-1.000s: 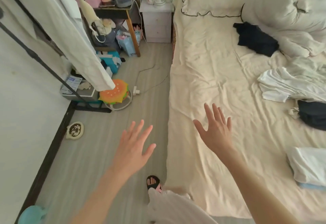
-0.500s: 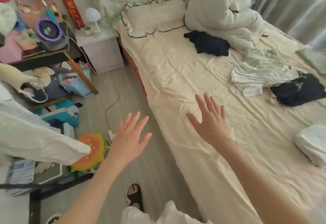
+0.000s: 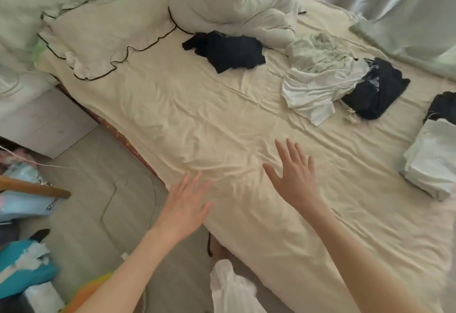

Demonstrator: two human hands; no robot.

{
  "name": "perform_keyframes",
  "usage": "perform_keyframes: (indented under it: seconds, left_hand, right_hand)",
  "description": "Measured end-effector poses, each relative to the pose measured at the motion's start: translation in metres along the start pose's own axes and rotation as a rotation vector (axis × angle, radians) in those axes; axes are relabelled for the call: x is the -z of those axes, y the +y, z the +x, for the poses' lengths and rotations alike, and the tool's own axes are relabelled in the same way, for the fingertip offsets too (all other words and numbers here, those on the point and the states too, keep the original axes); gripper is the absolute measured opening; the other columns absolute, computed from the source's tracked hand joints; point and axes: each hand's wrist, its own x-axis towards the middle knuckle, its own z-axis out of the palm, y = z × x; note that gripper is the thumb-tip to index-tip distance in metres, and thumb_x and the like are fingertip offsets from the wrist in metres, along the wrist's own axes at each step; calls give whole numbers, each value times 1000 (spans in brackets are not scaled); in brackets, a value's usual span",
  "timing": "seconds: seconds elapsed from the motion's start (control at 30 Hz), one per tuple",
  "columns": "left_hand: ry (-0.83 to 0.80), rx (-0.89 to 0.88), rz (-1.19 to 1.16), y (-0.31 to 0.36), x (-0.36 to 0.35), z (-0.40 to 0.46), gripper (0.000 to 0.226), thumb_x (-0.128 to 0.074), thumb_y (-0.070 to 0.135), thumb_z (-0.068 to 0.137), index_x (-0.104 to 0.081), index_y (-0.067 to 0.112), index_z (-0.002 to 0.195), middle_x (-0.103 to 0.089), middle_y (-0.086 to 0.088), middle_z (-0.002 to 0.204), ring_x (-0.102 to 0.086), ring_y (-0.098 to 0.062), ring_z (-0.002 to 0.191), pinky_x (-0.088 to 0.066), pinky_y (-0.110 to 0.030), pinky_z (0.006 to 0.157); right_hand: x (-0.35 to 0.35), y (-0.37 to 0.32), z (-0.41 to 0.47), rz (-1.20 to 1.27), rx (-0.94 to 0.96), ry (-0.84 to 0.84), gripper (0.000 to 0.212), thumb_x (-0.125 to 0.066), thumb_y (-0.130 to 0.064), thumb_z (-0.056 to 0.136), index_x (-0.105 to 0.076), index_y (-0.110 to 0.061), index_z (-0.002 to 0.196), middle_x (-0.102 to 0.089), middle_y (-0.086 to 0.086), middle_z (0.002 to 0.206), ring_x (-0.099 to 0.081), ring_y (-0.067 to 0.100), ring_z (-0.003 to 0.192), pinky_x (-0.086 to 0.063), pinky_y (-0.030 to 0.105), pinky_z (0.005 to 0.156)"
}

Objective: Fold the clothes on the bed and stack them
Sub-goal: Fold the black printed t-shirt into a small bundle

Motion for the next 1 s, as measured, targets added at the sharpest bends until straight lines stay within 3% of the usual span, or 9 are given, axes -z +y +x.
perform_keyframes:
  seconds: [0.2,0.37,0.57,0.67,0.77,0.83,0.9,1.0]
  left_hand:
    - [-135,6,71,-51,33,185,55,-34,37,100,-14,29,150,0,1,159,6,-18,146,-3,-37,118]
    - [61,-48,10,-66,66,372,52,-43,26,97,-28,20,147,-17,-5,157,-8,-21,145,-11,-38,117]
    - [64,-69,81,-106,40,552,56,-44,18,95,-23,12,147,-14,-9,157,-10,-24,144,-19,-40,115]
    - [189,-79,168,-124,36,629,64,-47,14,93,-17,11,149,-6,-14,157,-4,-30,145,-17,-44,116]
    - [331,-146,233,-126,39,700,70,-53,16,91,-14,14,149,-3,-14,158,0,-33,145,-12,-48,115]
    - [344,-136,201,-117,40,737,73,-56,25,91,-13,18,150,-2,-12,158,1,-32,145,-9,-52,114]
    - [338,-91,155,-106,37,760,71,-58,30,90,-19,20,148,-8,-11,157,-3,-31,145,-10,-51,115]
    - [443,-86,69,-103,34,774,47,-56,18,92,-42,15,137,-37,-9,147,-26,-27,139,-26,-40,112]
  right_hand:
    - [-81,4,195,-18,-112,-178,64,-37,-50,96,-13,-26,151,-11,5,159,-5,24,146,-9,51,115]
    - [-161,18,321,-119,-85,-314,67,-36,-55,95,-10,-28,150,-6,4,159,-3,25,146,-9,56,114]
    - [-251,46,449,-134,-167,-98,66,-34,-56,93,-18,-26,150,-13,6,158,-9,23,146,-6,53,114]
    - [-296,62,459,-183,-200,31,64,-26,-56,93,-27,-25,148,-23,8,156,-18,23,145,-6,51,116]
    - [-316,70,470,-182,-195,144,62,-32,-53,89,-35,-23,144,-32,10,152,-27,26,141,-11,52,114]
    - [-315,74,479,-189,-188,155,63,-34,-53,87,-35,-23,143,-31,10,153,-26,26,141,-11,52,114]
    - [-313,75,481,-181,-200,171,64,-36,-51,86,-37,-22,143,-31,11,153,-27,27,141,-12,52,114]
    - [-310,71,479,-181,-198,173,64,-38,-50,85,-37,-22,142,-32,11,152,-28,27,140,-13,52,113]
